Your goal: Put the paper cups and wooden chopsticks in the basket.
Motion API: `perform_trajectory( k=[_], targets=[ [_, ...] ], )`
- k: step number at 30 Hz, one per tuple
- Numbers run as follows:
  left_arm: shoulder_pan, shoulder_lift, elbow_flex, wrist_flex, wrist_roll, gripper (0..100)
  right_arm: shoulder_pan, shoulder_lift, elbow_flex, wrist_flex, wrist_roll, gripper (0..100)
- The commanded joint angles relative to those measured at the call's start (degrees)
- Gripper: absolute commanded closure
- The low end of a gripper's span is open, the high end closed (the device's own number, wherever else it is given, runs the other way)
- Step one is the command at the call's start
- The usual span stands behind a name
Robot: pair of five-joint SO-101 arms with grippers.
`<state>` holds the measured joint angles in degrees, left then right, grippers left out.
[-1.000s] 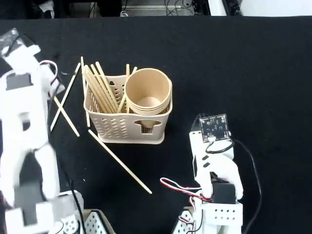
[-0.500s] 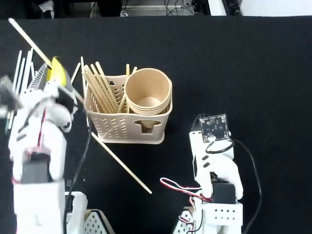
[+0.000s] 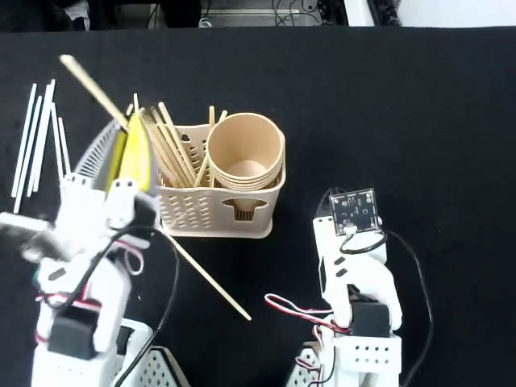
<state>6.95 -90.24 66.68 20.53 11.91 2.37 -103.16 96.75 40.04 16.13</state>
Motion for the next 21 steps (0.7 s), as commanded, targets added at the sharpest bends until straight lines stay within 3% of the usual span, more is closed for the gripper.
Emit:
perform_trajectory(
  k=[1,3,6,12,18,21],
  targets=[
    [-0.48,1.49,6.02,-0.09,-1.14,93,-0.7,-3.91,-0.22,0.18,0.35,98.3],
    [-1.63,1.93,7.78,0.53,0.88,84,-0.7,-3.91,-0.22,0.18,0.35,98.3],
    [-2.86,1.93,5.67,4.31,4.75,81,-0.7,-3.91,-0.22,0.18,0.35,98.3],
    [-5.58,1.76,-11.56,26.02,4.66,80,-0.7,-3.91,-0.22,0.18,0.35,98.3],
    [-21.93,10.73,-19.12,28.48,4.66,80,-0.7,-3.91,-0.22,0.18,0.35,98.3],
    [-23.52,22.68,-22.2,28.57,4.66,80,-0.7,-3.91,-0.22,0.18,0.35,98.3]
  ],
)
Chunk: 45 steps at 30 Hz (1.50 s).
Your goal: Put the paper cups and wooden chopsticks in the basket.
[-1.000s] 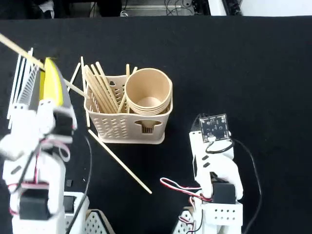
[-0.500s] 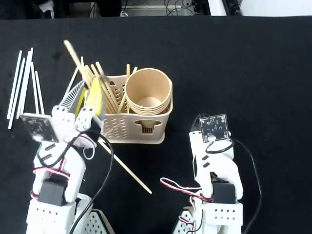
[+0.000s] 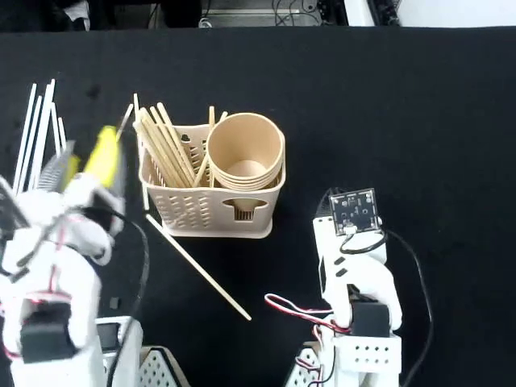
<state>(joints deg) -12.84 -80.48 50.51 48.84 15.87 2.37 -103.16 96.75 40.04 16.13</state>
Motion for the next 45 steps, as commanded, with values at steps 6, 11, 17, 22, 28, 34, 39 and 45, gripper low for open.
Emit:
perform_trajectory(
  k=[6,11,17,22,28,34,39,45],
  targets=[
    [-4.09,39.65,-16.66,0.26,0.26,80,-0.7,-3.91,-0.22,0.18,0.35,98.3],
    [-4.18,58.99,-26.59,0.35,-4.66,80,-0.7,-3.91,-0.22,0.18,0.35,98.3],
    [-3.91,77.27,-43.38,10.29,-9.49,80,-0.7,-3.91,-0.22,0.18,0.35,98.3],
    [-4.0,91.78,-57.71,17.58,-11.08,80,-0.7,-3.91,-0.22,0.18,0.35,98.3],
    [-3.65,107.6,-75.03,25.49,-17.67,80,-0.53,-3.91,-0.22,0.18,0.35,98.3],
    [-4.26,120.88,-91.74,33.67,-23.3,80,-0.53,-3.91,-0.22,0.18,0.35,98.3],
    [-3.65,130.9,-102.37,38.33,-31.12,83,-0.53,-3.91,-0.22,0.18,0.35,98.3],
    [-3.91,141.19,-113.01,42.55,-36.75,94,-0.62,-3.91,-0.22,0.18,0.35,98.3]
  ],
)
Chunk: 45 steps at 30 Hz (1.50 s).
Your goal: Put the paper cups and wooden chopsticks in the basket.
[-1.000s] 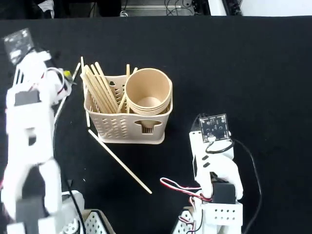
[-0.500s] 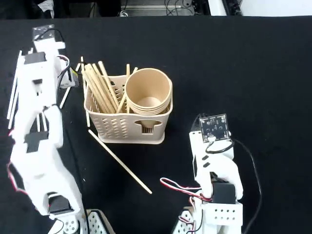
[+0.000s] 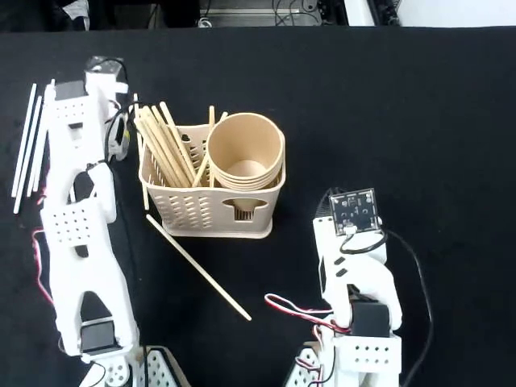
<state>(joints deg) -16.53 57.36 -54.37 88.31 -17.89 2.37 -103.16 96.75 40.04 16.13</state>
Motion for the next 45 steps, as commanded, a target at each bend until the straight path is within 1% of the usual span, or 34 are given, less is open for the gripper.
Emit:
perform_trajectory(
  k=[1,6,7,11,16,19,21,23,25,28,29,30,35,40,42,45],
  targets=[
    [-0.13,4.57,-9.8,4.22,-3.43,94,-0.62,-3.91,-0.22,0.18,0.35,98.3],
    [-0.13,9.32,-19.3,11.08,-3.52,95,-0.62,-3.91,-0.22,0.26,0.35,98.3],
    [-0.13,9.76,-21.32,12.31,-3.52,96,-0.62,-3.91,-0.22,0.26,0.35,98.3],
    [-0.57,9.67,-24.92,12.57,-2.02,97,-0.62,-3.91,-0.22,0.26,0.35,98.3],
    [-0.57,5.19,-24.31,12.66,4.22,97,-0.62,-3.91,-0.22,0.26,0.35,98.3],
    [-0.48,0.09,-21.41,12.75,8.62,97,-0.62,-3.91,-0.22,0.26,0.35,98.3],
    [-0.13,-4.31,-17.45,12.75,9.93,97,-0.62,-3.91,-0.22,0.26,0.35,98.3],
    [0.04,-7.65,-13.93,12.31,9.58,97,-0.62,-3.91,-0.22,0.26,0.35,98.3],
    [-0.22,-9.05,-11.12,10.37,6.86,93,-0.62,-3.91,-0.22,0.26,0.35,98.3],
    [-1.45,-7.38,-7.16,6.51,3.25,80,-0.53,-3.91,-0.22,0.26,0.35,98.3],
    [-2.07,-6.51,-6.29,5.36,2.73,78,-0.53,-3.91,-0.22,0.26,0.35,98.3],
    [-2.59,-5.45,-5.85,4.22,2.55,78,-0.53,-3.91,-0.22,0.26,0.35,98.3],
    [-3.56,2.11,-5.76,0.09,2.55,79,-0.53,-3.91,-0.22,0.26,0.35,98.3],
    [-3.91,7.74,-9.63,1.23,2.81,79,-0.53,-3.91,-0.22,0.26,0.35,98.3],
    [-3.91,8.44,-12.88,4.04,2.55,83,-0.53,-3.91,-0.22,0.26,0.35,98.3],
    [-3.47,9.23,-16.92,7.74,2.55,93,-0.53,-3.91,-0.22,0.26,0.35,98.3]
  ],
)
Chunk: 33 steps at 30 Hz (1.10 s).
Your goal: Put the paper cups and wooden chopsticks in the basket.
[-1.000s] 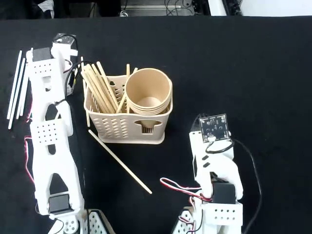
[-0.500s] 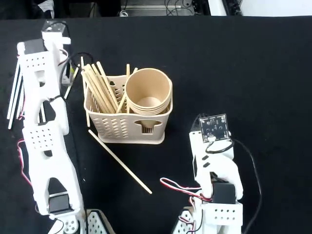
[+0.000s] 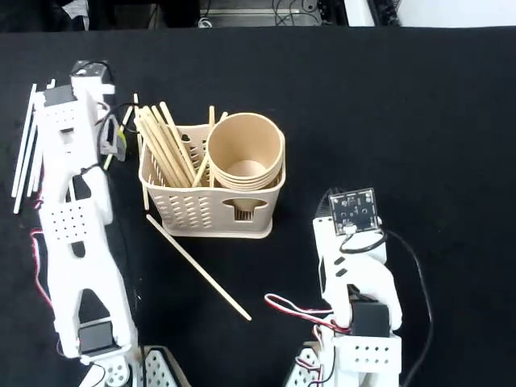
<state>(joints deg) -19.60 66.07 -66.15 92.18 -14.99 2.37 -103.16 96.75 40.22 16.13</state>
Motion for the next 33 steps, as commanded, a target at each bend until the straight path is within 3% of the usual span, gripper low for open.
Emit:
perform_trajectory(
  k=[1,9,15,22,27,33],
  targets=[
    [-0.22,0.62,-6.2,5.1,-0.35,96,-0.53,-3.91,-0.22,0.09,0.35,98.3],
    [-0.48,0.18,-15.08,8.7,0.53,97,-0.53,-3.91,-0.22,0.09,0.35,98.3],
    [-1.8,-7.03,-14.9,8.88,10.11,97,-0.53,-3.91,-0.22,0.09,0.35,98.3],
    [-2.51,-29.71,2.33,8.88,25.93,97,-0.62,-3.82,-0.22,0.09,0.35,98.3],
    [-1.89,-50.11,17.54,8.53,27.96,97,-0.62,-3.82,-0.22,0.09,0.35,98.3],
    [-1.89,-72.44,26.51,6.51,27.96,97,-0.62,-3.82,-0.22,0.09,0.35,98.5]
  ],
)
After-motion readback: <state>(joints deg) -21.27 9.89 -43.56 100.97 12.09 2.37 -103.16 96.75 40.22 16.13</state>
